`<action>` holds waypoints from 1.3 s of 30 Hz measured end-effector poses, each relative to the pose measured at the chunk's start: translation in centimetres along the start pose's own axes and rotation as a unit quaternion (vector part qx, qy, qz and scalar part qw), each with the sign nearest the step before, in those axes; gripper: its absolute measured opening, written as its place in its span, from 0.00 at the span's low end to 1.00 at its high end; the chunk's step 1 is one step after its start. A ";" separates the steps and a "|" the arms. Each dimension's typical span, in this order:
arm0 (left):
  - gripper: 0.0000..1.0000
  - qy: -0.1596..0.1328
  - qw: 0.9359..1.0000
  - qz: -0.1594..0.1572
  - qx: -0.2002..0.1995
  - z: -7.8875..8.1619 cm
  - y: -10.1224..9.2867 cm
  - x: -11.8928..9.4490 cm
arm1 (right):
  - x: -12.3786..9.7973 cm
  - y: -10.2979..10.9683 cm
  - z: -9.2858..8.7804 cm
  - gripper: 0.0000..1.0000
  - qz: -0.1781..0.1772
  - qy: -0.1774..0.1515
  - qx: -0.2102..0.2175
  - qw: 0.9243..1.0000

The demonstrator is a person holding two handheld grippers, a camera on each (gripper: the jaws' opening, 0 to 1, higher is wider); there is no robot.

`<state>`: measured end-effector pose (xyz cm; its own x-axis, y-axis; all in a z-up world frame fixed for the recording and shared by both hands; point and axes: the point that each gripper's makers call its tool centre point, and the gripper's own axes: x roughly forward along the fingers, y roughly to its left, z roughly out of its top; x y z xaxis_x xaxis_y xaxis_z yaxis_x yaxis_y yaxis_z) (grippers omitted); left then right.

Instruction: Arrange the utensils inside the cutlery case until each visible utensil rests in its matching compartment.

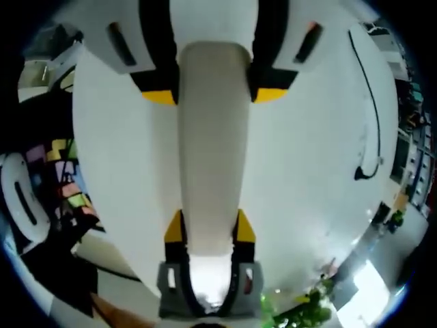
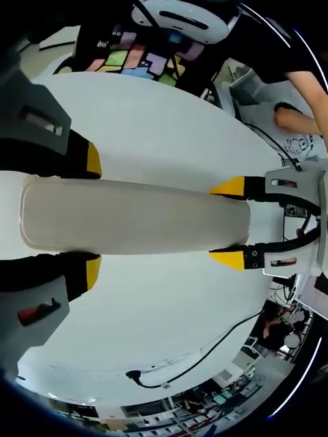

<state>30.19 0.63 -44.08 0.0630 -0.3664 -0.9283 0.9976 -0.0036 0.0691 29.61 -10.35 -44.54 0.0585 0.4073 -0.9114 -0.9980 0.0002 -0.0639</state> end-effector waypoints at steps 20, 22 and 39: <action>0.43 0.008 1.000 -0.009 -0.015 -0.7 1.4 2.1 | 2.3 -1.8 -1.2 0.43 0.006 0.020 -0.012 1.000; 0.43 0.010 1.000 -0.010 -0.016 -0.8 1.5 2.2 | 2.4 -1.9 -1.3 0.44 0.006 0.021 -0.013 1.000; 0.43 0.015 1.000 -0.022 -0.013 -1.2 1.8 3.0 | 2.7 -1.9 -1.6 0.44 0.026 0.045 0.012 0.999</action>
<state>32.21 0.58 -47.20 0.0193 -0.3379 -0.9410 0.9998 0.0043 0.0189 31.73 -10.69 -47.49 0.0067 0.3243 -0.9459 -1.0000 0.0035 -0.0058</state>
